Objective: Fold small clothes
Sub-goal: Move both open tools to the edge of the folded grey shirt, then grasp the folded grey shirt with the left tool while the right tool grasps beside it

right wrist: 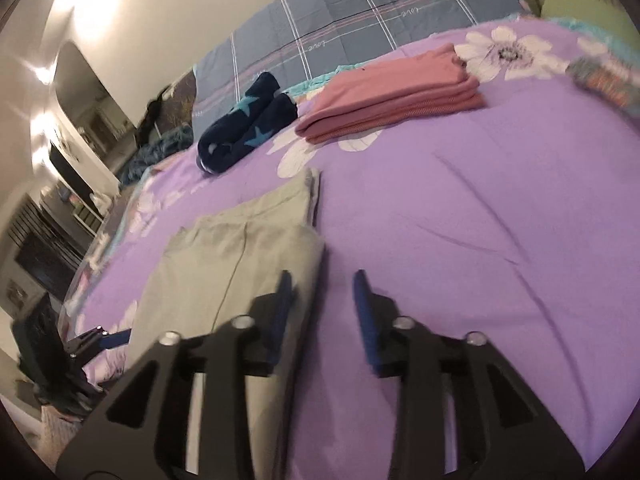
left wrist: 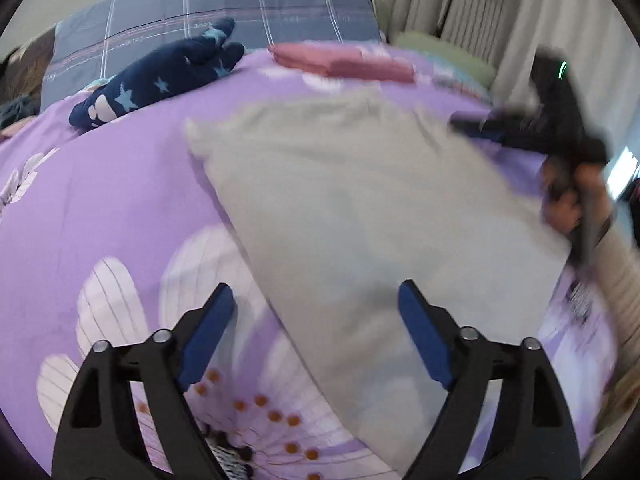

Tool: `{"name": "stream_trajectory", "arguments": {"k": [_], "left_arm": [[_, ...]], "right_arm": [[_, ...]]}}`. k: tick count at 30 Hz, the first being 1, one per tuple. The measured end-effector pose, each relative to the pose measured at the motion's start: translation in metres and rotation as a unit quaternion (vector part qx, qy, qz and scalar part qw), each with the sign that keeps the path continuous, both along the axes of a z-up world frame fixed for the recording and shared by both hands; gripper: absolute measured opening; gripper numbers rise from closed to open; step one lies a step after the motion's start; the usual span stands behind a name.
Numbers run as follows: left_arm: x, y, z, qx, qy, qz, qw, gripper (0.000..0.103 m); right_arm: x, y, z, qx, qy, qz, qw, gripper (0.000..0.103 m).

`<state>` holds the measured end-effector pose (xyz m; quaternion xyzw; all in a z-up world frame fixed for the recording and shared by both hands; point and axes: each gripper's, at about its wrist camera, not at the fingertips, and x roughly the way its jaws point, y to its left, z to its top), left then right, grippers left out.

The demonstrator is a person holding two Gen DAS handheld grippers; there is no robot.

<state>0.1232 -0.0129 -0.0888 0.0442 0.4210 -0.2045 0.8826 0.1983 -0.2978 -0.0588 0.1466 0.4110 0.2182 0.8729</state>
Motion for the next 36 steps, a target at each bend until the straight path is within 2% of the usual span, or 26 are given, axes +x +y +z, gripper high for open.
{"name": "stream_trajectory", "arguments": {"k": [4,7,15,21,28,32,36], "left_arm": [[0.010,0.014,-0.002,-0.052,0.028,0.028,0.9979,0.090],[0.008,0.009,-0.003,-0.039,0.021,0.028,0.9986,0.091],[0.009,0.008,-0.004,-0.046,0.023,0.025,0.9984,0.094],[0.010,0.008,-0.005,-0.053,0.027,0.019,0.9980,0.097],[0.011,0.009,-0.006,-0.059,0.029,0.018,0.9977,0.097],[0.012,0.010,-0.006,-0.061,0.030,0.015,0.9976,0.099],[0.013,0.009,-0.007,-0.062,0.031,0.014,0.9975,0.099]], "right_arm": [[-0.029,0.011,0.003,-0.028,0.021,0.051,0.998,0.047],[-0.044,0.016,-0.005,-0.049,0.048,0.053,0.996,0.050],[-0.058,0.008,-0.002,-0.062,0.054,0.039,0.996,0.049],[-0.045,0.011,-0.010,-0.065,0.055,0.046,0.995,0.052],[-0.035,0.010,-0.003,-0.068,0.052,0.049,0.995,0.053],[-0.037,0.007,-0.009,-0.053,0.064,0.065,0.994,0.053],[-0.037,0.020,-0.011,-0.058,0.056,0.102,0.992,0.061]]}}
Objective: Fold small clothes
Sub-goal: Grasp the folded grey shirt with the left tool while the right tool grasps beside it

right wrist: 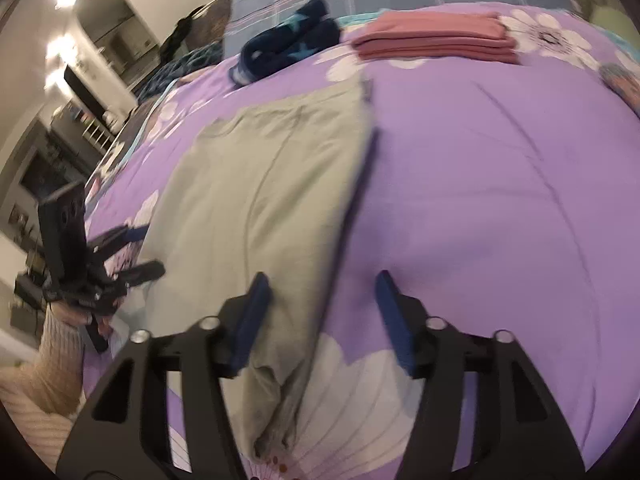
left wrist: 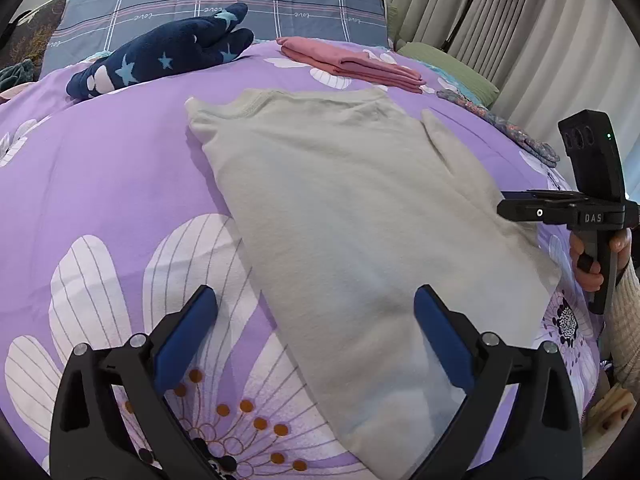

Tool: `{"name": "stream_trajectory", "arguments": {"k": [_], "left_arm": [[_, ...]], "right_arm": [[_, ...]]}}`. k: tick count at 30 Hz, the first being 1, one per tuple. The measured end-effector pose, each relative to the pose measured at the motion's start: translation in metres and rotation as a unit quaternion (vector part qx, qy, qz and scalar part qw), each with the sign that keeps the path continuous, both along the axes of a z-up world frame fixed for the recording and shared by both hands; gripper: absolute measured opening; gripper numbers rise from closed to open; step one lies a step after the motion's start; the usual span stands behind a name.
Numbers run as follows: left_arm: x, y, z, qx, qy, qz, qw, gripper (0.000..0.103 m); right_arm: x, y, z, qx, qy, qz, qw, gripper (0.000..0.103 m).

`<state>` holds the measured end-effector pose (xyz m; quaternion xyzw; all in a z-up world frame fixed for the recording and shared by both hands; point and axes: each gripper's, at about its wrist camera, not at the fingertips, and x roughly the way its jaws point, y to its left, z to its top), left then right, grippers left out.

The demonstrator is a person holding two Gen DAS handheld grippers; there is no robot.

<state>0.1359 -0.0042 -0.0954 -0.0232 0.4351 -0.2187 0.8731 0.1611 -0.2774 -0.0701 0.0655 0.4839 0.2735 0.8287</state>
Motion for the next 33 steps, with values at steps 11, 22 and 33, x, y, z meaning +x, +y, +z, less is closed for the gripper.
{"name": "stream_trajectory", "arguments": {"k": [11,22,33], "left_arm": [[0.015,0.000,0.005,-0.016,0.005,-0.007,0.9998,0.092],[0.046,-0.011,0.003,-0.012,0.008,-0.026,0.9996,0.084],[0.072,-0.013,0.000,-0.023,0.012,-0.035,0.9991,0.080]], "right_arm": [[0.045,0.014,-0.006,0.061,0.032,0.035,0.997,0.059],[0.060,0.019,-0.010,0.060,0.035,0.047,0.996,0.059],[0.093,0.039,-0.018,0.073,0.024,0.051,0.996,0.052]]}}
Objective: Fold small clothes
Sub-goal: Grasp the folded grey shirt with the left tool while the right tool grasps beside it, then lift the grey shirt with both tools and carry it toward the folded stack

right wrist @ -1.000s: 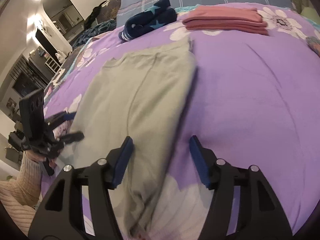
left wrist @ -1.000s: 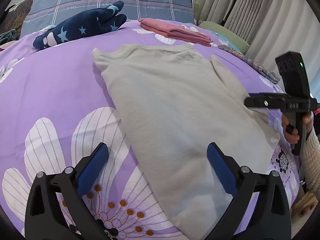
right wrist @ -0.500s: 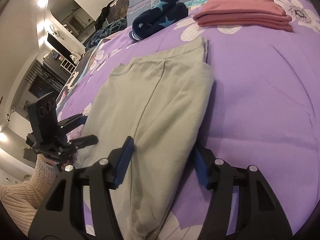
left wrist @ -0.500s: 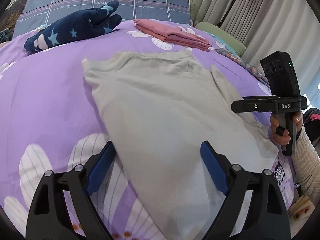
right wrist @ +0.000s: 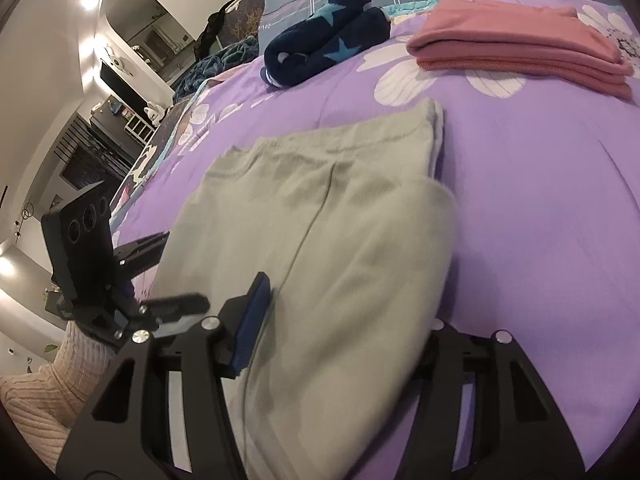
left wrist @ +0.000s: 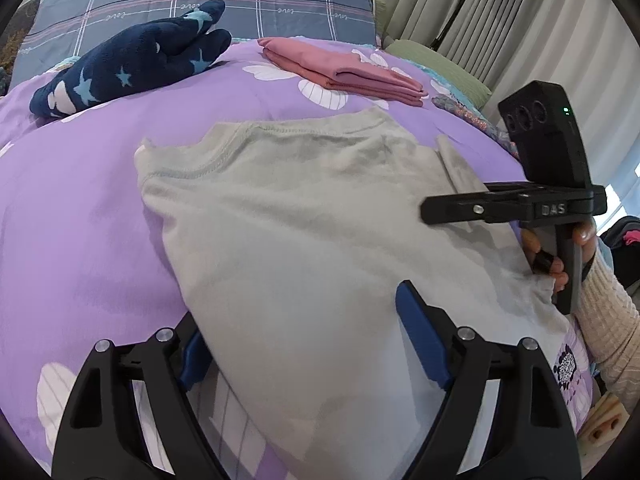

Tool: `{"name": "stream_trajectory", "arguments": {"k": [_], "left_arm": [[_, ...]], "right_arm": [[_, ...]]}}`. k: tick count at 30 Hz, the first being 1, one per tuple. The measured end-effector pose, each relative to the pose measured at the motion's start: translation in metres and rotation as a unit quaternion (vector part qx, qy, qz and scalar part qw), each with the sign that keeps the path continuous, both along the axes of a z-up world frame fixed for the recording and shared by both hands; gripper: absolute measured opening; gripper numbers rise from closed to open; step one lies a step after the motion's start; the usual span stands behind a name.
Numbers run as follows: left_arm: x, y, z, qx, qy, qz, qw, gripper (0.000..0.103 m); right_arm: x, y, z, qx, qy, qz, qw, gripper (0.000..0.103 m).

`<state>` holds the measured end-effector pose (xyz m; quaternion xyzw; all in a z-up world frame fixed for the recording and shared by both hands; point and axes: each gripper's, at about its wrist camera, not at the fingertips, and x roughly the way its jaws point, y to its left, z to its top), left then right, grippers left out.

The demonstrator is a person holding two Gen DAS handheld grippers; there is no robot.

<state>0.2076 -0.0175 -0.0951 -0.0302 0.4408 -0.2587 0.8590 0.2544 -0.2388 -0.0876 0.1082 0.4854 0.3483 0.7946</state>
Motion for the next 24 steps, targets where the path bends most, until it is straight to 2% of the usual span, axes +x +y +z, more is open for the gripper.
{"name": "stream_trajectory", "arguments": {"k": [2,4,5,7,10,13,19,24], "left_arm": [[0.004,0.003,0.000,-0.008,0.001,0.004,1.0000,0.075],[0.009,0.009,0.000,-0.020,0.004,0.021,0.9996,0.057],[0.010,0.013,0.000,-0.026,0.005,0.029,0.9992,0.052],[0.010,0.019,0.001,-0.041,0.005,0.040,0.9984,0.036],[0.006,0.016,0.007,-0.031,-0.009,0.045,0.9985,0.027],[-0.007,0.005,0.026,-0.001,-0.050,0.040,0.9979,0.021],[-0.043,-0.011,0.077,0.018,-0.129,0.029,0.9910,0.019],[-0.074,-0.035,0.114,0.020,-0.186,0.010,0.9823,0.018]], "right_arm": [[0.006,0.001,-0.001,0.000,0.000,-0.006,1.000,0.044],[0.007,0.000,0.000,0.001,0.001,-0.010,1.000,0.038],[0.005,0.000,0.001,0.000,-0.005,-0.011,1.000,0.034],[-0.001,0.000,0.007,-0.010,-0.021,-0.017,1.000,0.026],[-0.014,0.006,0.022,-0.039,-0.067,-0.024,0.997,0.019],[-0.031,0.015,0.043,-0.062,-0.118,-0.024,0.991,0.017],[-0.076,0.011,0.094,-0.079,-0.205,-0.034,0.975,0.016],[-0.122,-0.007,0.129,-0.083,-0.257,-0.065,0.961,0.015]]}}
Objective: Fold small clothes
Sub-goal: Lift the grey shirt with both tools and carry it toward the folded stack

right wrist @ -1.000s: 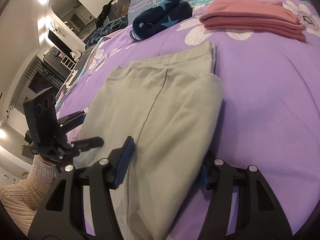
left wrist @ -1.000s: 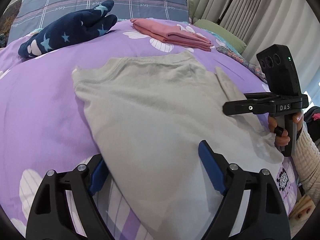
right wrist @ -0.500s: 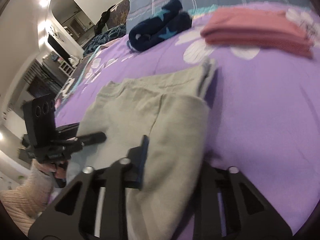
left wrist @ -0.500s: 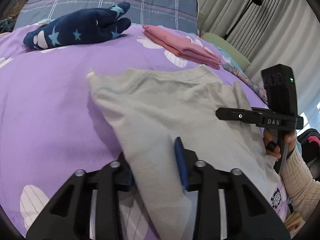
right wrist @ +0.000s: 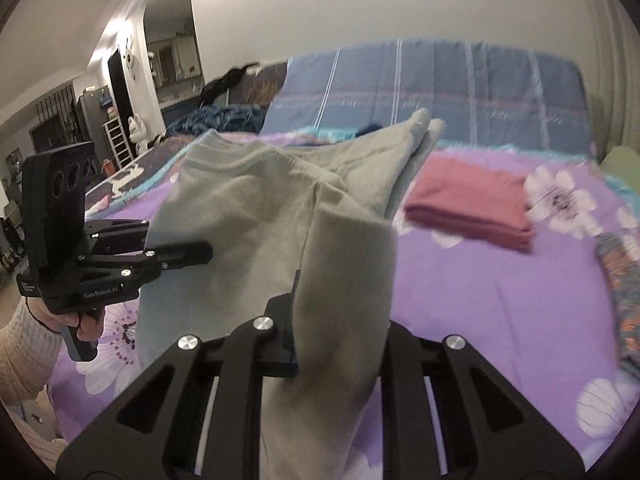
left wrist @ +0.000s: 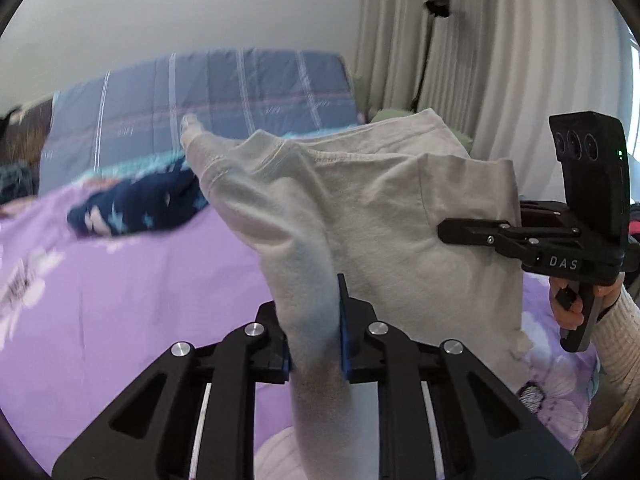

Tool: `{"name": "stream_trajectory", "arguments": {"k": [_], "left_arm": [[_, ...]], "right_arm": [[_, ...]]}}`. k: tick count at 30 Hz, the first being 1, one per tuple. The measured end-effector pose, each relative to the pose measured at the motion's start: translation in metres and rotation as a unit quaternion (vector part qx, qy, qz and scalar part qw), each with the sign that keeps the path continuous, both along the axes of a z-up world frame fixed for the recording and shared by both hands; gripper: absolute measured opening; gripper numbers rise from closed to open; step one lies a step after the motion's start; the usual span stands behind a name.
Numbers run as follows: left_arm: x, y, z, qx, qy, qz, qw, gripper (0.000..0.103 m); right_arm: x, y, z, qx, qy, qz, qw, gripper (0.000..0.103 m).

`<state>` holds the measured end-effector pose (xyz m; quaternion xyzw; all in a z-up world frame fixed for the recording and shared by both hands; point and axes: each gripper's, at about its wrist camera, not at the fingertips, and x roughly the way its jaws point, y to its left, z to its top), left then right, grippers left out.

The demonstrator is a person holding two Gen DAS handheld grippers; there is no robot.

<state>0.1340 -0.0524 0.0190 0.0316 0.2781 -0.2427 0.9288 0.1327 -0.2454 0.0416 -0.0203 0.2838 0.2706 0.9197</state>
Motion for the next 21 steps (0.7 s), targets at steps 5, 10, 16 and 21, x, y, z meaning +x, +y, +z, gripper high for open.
{"name": "stream_trajectory", "arguments": {"k": [5,10,16,21], "left_arm": [[-0.026,-0.030,0.025,0.004,-0.033,-0.029,0.9990,0.018],[-0.036,-0.081,0.052,-0.003,-0.072,-0.071,0.9948,0.017],[-0.025,-0.161,0.078,-0.017,-0.104,-0.140,0.9846,0.017],[0.002,-0.226,0.097,-0.031,-0.127,-0.176,0.9757,0.017]], "right_arm": [[-0.038,-0.029,0.030,0.006,-0.046,-0.032,0.998,0.015],[-0.061,-0.071,0.052,0.007,-0.073,-0.088,0.993,0.015],[-0.078,-0.144,0.080,0.014,-0.101,-0.170,0.980,0.014],[-0.069,-0.205,0.107,0.003,-0.116,-0.235,0.965,0.014]]}}
